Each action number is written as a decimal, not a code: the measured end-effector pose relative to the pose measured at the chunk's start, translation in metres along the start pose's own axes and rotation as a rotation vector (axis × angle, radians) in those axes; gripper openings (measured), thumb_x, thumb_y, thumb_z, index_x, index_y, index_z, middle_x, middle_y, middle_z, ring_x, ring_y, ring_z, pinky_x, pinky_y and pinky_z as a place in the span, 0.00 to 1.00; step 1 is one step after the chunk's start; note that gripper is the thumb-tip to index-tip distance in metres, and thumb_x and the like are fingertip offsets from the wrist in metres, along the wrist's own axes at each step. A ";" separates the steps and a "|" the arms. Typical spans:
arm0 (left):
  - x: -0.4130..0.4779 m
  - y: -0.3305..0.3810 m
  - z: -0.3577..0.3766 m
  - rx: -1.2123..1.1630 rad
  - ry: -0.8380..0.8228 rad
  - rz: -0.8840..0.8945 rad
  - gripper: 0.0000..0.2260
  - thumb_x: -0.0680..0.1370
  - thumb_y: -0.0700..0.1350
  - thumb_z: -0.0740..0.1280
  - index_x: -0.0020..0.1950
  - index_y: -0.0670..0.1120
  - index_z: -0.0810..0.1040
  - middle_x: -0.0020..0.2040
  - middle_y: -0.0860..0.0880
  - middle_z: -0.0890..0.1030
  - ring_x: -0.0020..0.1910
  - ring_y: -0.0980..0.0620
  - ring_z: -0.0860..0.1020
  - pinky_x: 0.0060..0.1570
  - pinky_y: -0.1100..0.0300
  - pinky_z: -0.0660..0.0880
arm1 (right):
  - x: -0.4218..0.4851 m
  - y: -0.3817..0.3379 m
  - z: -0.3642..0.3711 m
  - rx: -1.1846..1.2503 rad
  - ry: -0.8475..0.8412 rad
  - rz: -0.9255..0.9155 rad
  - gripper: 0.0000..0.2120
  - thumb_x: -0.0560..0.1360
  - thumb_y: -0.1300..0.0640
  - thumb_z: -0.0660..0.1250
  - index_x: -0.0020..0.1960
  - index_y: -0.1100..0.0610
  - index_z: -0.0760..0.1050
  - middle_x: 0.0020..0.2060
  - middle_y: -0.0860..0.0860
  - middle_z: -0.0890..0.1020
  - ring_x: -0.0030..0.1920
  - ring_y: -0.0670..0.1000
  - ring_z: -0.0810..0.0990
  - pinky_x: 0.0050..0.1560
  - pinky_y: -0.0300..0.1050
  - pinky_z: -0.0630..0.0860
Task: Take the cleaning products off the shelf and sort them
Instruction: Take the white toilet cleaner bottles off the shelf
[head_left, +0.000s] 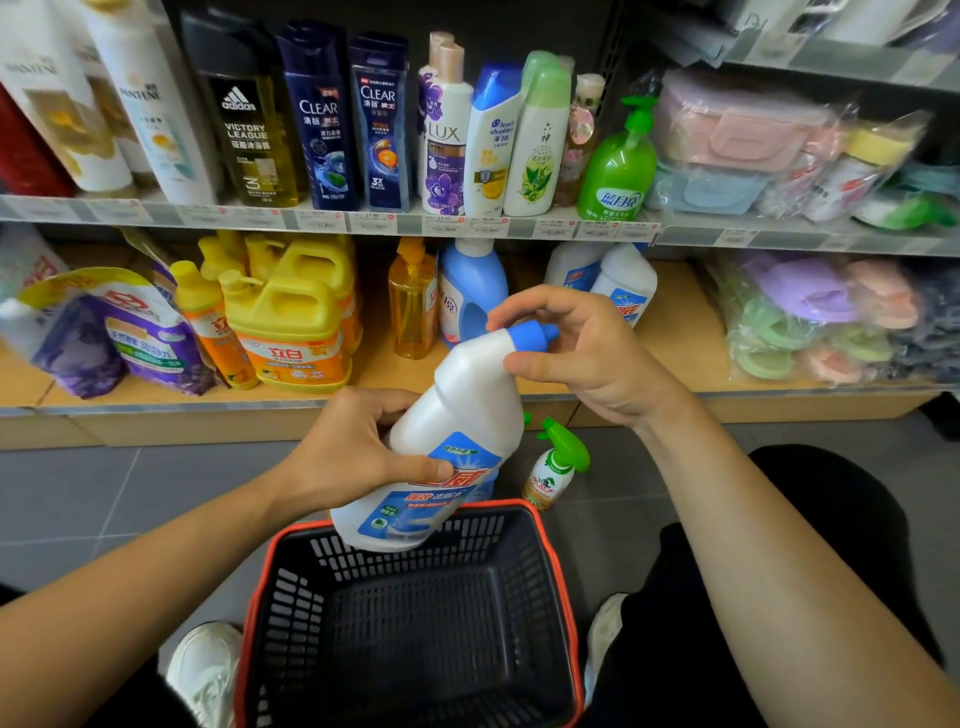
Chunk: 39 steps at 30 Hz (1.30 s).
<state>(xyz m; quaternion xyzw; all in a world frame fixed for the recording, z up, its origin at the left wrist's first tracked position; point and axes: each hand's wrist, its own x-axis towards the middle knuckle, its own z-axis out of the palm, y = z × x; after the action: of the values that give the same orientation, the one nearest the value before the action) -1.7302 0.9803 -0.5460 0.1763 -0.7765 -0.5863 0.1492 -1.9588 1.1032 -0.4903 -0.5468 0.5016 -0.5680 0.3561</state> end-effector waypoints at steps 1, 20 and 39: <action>0.000 0.000 0.001 -0.012 -0.001 -0.009 0.19 0.65 0.40 0.83 0.54 0.48 0.85 0.48 0.52 0.88 0.46 0.51 0.87 0.43 0.56 0.84 | -0.001 -0.001 -0.001 0.001 -0.010 0.008 0.16 0.70 0.66 0.76 0.55 0.55 0.81 0.52 0.50 0.84 0.55 0.49 0.81 0.55 0.42 0.77; -0.007 0.017 -0.002 -0.229 -0.089 -0.112 0.17 0.66 0.40 0.80 0.54 0.47 0.87 0.50 0.45 0.87 0.47 0.43 0.87 0.41 0.54 0.84 | -0.002 -0.004 0.002 0.112 0.098 -0.044 0.14 0.70 0.52 0.78 0.54 0.54 0.84 0.53 0.56 0.86 0.54 0.55 0.84 0.49 0.43 0.81; 0.002 0.014 -0.024 -0.614 0.350 -0.210 0.17 0.69 0.46 0.75 0.56 0.41 0.84 0.54 0.40 0.86 0.50 0.43 0.86 0.49 0.49 0.84 | -0.012 0.048 0.042 0.033 -0.071 0.514 0.28 0.70 0.58 0.75 0.68 0.59 0.73 0.62 0.57 0.82 0.62 0.54 0.81 0.62 0.53 0.79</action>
<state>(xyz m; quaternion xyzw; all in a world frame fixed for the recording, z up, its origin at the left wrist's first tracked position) -1.7231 0.9627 -0.5260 0.2999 -0.5047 -0.7650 0.2647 -1.9234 1.0955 -0.5439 -0.4148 0.6020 -0.4474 0.5151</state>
